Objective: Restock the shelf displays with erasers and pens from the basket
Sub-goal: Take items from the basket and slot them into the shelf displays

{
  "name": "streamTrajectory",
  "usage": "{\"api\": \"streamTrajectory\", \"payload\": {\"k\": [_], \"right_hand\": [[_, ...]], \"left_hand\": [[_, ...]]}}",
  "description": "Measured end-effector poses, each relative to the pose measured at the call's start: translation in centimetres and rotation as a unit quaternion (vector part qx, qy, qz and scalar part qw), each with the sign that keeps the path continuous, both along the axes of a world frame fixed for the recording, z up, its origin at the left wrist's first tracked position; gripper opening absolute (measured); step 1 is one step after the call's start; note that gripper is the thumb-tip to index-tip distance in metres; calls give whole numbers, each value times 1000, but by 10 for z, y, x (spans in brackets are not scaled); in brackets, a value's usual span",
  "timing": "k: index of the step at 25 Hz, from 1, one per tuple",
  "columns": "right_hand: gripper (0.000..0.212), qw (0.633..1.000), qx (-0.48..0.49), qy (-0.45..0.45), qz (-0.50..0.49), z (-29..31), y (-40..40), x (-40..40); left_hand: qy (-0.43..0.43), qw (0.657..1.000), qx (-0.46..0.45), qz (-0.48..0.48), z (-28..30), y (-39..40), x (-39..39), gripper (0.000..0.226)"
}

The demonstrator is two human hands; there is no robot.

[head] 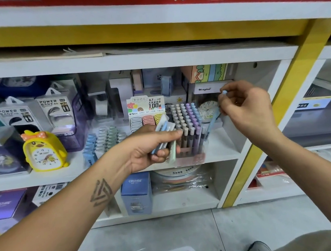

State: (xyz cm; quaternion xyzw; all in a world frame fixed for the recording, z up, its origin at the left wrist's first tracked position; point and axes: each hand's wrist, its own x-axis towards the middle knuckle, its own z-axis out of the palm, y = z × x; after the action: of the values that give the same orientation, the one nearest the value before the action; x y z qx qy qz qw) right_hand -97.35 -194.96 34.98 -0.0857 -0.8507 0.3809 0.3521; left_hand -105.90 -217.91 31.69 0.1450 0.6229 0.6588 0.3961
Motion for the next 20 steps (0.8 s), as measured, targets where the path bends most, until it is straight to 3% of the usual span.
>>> {"api": "streamTrajectory", "payload": {"k": [3, 10, 14, 20], "right_hand": [[10, 994, 107, 1, -1, -6, 1, 3], [12, 990, 89, -98, 49, -29, -1, -6], [13, 987, 101, -106, 65, -32, -4, -9], [15, 971, 176, -142, 81, -24, 3, -9]], "left_hand": [[-17, 999, 34, 33, -2, 1, -2, 31], [-32, 997, 48, 42, -6, 0, -3, 23], [-34, 996, 50, 62, -7, 2, -3, 21], [-41, 993, 59, 92, -4, 4, -1, 14]]}}
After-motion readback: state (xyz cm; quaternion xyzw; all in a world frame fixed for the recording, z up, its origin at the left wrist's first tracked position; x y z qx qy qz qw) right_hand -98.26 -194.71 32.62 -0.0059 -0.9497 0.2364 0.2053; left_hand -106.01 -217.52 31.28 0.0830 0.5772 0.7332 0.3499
